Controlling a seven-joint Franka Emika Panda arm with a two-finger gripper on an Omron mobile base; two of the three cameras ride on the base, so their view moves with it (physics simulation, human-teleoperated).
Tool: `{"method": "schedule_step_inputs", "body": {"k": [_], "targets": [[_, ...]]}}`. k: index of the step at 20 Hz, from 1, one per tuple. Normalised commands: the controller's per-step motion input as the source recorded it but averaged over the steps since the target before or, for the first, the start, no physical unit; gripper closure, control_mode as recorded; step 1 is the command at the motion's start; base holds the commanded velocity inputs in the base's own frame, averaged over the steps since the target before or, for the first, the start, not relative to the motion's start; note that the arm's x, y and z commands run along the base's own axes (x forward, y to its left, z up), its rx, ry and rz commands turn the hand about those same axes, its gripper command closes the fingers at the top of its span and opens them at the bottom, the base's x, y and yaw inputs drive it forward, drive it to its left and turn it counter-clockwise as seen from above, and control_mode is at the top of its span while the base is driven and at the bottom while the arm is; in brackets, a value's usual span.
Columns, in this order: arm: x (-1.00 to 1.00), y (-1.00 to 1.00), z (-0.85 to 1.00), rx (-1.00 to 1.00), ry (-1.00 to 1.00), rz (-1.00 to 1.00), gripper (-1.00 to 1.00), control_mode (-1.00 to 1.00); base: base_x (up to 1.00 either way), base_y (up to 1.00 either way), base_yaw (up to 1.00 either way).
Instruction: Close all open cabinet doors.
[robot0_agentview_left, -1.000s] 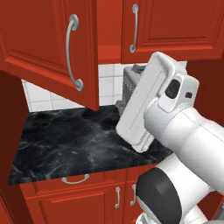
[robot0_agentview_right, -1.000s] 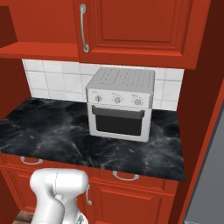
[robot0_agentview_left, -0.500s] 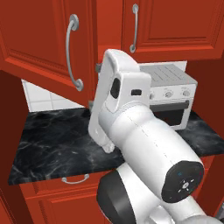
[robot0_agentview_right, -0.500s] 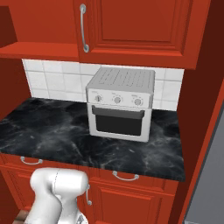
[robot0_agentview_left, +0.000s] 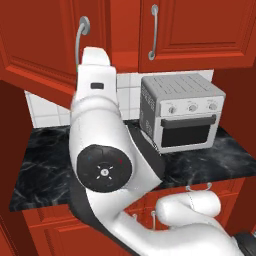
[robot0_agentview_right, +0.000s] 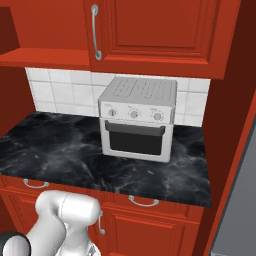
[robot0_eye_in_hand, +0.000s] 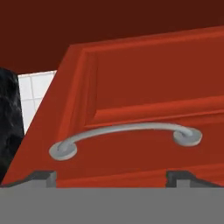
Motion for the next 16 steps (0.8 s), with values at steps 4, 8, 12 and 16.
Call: {"method": "schedule_step_inputs", "body": {"k": [4, 8, 12, 16], "targets": [[0.66, 0.21, -0.15, -0.06, 0.06, -0.18, -1.0, -1.0, 0.0, 0.0, 0.0], [0.59, 0.43, -0.32, -0.06, 0.07, -0.1, -1.0, -1.0, 0.0, 0.0, 0.0], [0.51, 0.56, -0.35, -0.08, 0.06, -0.06, -1.0, -1.0, 0.0, 0.0, 0.0], [0.44, 0.37, -0.17, -0.06, 0.03, -0.05, -1.0, -1.0, 0.0, 0.0, 0.0]]}}
